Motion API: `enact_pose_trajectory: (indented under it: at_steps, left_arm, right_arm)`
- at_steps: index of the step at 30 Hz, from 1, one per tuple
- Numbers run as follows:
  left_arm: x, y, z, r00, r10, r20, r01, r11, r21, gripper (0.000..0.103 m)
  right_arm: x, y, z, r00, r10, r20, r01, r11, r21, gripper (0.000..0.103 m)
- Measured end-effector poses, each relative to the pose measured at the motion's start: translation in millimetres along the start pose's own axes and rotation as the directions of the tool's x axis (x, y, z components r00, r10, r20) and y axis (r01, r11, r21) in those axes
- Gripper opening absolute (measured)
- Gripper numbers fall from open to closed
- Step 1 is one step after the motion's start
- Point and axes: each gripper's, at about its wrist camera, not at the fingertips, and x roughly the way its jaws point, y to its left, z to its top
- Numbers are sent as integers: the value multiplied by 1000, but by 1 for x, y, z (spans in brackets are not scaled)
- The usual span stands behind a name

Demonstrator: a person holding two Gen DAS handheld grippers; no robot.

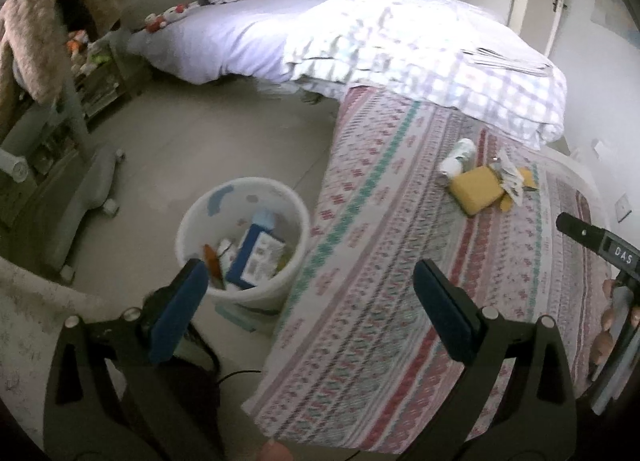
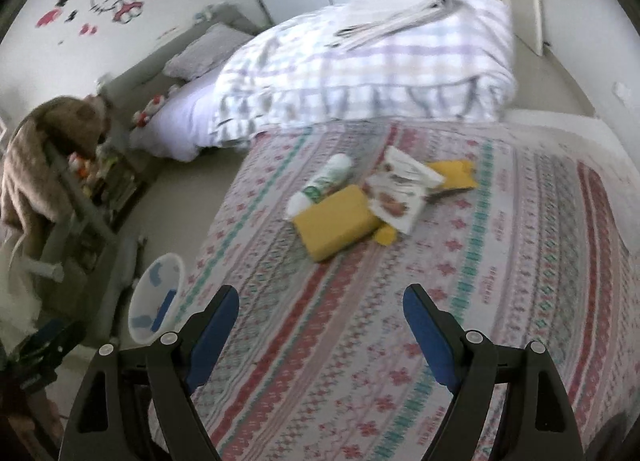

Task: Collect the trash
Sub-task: 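Move both tools back over the remaining items on the bed, then grasp the second white milk bottle with the left tool while the right tool grasps the snack bag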

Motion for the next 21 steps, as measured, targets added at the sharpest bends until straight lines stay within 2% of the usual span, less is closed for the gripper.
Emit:
enact_pose_trajectory:
  at_steps: [5,10,14,18,21]
  left_arm:
    - [7,-29,7,999,-36,-3,36,998,42,102]
    - [17,-55,17,995,-102,-12,102,991,81,102]
    - [38,-69,26,988,-156,-24,157,982,108,102]
    - [68,-80,32,983,-166,-75,175,974,145,102]
    - [89,-90,40,978,-182,-99,196,967,162,102]
  right_arm:
    - [-4,-18,0,1000,12,-24,-11,999,39,86]
    - [-6,-39,3,999,3,-37,0,997,77,86]
    - [3,-66,11,998,-6,-61,16,988,156,86]
    - [21,-85,24,995,-41,-89,59,977,206,86]
    - [34,-98,35,994,-27,-101,53,963,265,86]
